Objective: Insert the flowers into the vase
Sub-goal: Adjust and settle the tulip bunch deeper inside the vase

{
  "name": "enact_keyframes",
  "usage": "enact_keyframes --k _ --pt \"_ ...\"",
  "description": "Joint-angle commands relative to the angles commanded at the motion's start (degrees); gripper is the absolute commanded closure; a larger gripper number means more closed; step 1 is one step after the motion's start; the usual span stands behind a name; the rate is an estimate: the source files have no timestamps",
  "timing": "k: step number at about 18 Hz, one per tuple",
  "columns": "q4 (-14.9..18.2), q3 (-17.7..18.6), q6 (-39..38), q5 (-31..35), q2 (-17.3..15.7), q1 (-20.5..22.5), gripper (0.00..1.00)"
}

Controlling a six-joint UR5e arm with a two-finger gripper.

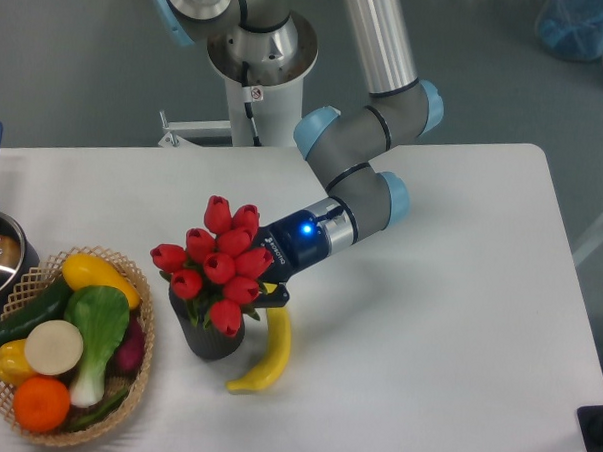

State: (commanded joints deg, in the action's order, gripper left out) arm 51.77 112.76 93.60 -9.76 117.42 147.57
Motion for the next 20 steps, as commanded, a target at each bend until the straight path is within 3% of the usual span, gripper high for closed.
enact_keyframes --k 6,20 --pt "-0.1 0.0 0.0 -0.1 0.0 0.0 0.60" --pt "-0.1 0.4 1.9 -0.1 0.1 0.1 0.27"
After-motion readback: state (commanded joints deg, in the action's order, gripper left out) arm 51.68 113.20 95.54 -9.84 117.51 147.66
